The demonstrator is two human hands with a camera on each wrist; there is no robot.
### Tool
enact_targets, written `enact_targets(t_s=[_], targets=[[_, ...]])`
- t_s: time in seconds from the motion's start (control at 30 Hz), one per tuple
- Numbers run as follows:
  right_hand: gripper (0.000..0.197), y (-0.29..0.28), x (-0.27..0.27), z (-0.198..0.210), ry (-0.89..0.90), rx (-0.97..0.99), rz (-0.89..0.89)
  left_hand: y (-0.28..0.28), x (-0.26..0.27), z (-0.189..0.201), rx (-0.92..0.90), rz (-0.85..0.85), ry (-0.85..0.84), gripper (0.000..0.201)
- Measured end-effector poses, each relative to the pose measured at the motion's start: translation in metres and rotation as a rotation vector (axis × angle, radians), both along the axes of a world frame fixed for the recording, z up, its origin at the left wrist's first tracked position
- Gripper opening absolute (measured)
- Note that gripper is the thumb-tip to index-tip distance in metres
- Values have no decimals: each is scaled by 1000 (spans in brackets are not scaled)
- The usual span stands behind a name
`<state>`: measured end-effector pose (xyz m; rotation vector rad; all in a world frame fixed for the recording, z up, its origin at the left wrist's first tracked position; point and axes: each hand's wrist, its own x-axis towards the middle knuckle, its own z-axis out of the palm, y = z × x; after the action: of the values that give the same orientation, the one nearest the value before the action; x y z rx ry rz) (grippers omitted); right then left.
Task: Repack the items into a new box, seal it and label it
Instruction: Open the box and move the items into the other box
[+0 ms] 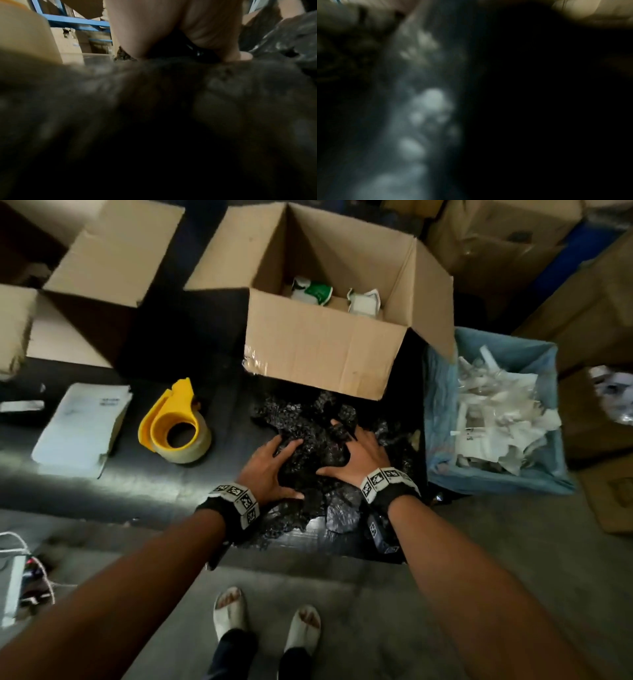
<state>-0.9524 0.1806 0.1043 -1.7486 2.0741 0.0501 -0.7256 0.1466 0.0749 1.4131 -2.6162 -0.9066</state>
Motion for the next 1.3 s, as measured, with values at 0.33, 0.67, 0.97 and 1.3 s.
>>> enact_targets(t_s=[0.33, 0.67, 0.97, 1.3], targets=[[59, 19, 4, 19, -320, -140, -105, 10, -3, 22, -25, 179, 202, 79], [71, 15, 25, 120, -311, -300, 6, 18, 27, 116, -175, 254, 404, 80], [84, -22, 26, 227, -249, -524, 95, -26, 22, 212, -325, 280, 469, 76], [69, -146, -5, 283, -23, -639, 59, -170, -28, 280, -358, 193, 531, 72]])
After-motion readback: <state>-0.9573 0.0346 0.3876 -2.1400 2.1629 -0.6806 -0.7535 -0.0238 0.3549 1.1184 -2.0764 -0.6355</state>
